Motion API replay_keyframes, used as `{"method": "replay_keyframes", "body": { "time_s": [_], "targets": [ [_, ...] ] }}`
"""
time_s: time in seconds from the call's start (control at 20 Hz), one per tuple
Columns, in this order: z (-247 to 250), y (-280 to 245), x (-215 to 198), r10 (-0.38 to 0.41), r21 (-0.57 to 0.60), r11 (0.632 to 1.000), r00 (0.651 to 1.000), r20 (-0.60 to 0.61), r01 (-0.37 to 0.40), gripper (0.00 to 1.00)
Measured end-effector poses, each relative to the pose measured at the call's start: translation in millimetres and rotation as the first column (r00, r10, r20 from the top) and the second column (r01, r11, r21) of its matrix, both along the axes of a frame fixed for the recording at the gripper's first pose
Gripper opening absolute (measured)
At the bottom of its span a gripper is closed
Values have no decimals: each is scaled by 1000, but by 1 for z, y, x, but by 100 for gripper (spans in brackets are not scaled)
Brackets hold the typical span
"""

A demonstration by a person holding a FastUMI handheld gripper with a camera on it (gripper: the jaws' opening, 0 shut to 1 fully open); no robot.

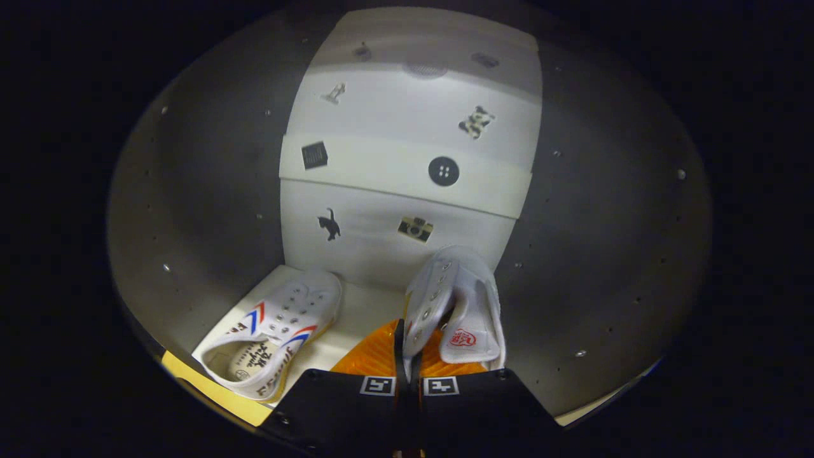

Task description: Open the shoe cabinet door, grab the shoes and put them into the shoe cabinet, then close the shoe cabinet door.

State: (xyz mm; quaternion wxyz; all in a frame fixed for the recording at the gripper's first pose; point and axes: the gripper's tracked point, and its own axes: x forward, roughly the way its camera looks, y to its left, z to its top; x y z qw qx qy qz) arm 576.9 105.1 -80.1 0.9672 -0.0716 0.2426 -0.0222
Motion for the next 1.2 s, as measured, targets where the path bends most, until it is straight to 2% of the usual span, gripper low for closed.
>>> {"method": "replay_keyframes", "body": {
  "time_s": [0.25,0.4,0.55,0.6,0.75,0.85,0.95,1.05,1.2],
  "targets": [
    [-34,5,21,-54,121,991,996,-77,63,5],
    [-38,7,25,-67,163,983,994,-88,81,12],
    [-38,13,20,-78,268,958,990,-116,106,17],
    [-35,18,17,-73,309,945,991,-116,106,22],
    [-17,33,-2,-51,400,913,994,-95,85,55],
    [-4,35,-19,-60,385,919,996,-70,82,77],
    [10,33,-40,-61,317,946,998,-30,68,98],
    [21,27,-65,-76,258,963,997,1,73,98],
    [39,40,-110,-56,271,962,997,46,41,98]
  ]
}}
